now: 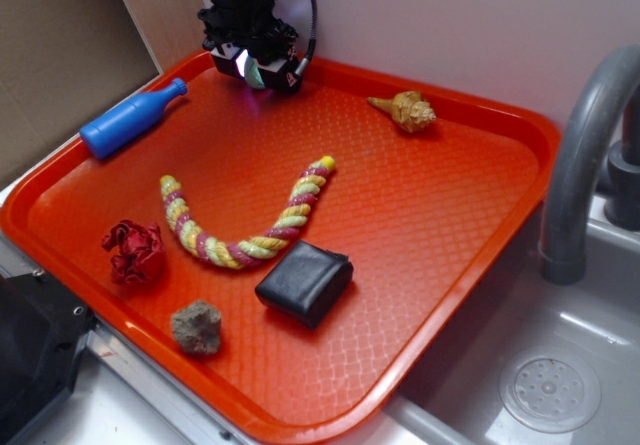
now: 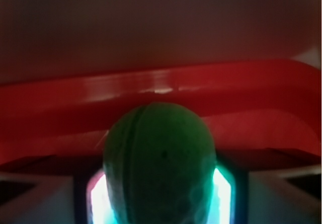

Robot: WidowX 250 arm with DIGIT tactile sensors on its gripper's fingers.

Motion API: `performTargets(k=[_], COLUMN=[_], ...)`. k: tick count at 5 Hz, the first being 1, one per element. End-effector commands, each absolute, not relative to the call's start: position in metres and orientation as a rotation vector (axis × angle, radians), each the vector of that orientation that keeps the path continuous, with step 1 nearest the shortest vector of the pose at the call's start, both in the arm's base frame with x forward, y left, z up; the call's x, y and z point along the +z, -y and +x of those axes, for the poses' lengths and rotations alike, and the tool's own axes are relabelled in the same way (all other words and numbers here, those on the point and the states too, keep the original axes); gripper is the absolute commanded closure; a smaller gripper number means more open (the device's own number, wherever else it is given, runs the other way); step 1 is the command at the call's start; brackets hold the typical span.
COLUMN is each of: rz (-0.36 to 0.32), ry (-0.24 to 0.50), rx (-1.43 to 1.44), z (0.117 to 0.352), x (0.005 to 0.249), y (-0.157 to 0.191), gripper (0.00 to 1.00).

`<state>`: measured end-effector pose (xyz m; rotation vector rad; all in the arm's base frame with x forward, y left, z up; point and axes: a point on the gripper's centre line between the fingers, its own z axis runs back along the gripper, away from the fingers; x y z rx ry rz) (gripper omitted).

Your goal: Grab the green ball.

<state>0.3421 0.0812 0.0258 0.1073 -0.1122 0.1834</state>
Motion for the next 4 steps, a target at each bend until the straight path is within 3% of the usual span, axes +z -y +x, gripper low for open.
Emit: performTargets(k=[1,2,3,4], rz=[0.010,-0.062,-0.029,-0.054], ry=[0.124,0.077,0.078,0.131], rx=[0.190,0.210,0.223,0.213], z=[0.291,0.260,0.243,0.236], x=[0.145,0.197,0.247,0.278], y=[-0.058,-0.050,-0.032,-0.021], gripper=[1.00,1.00,1.00,1.00])
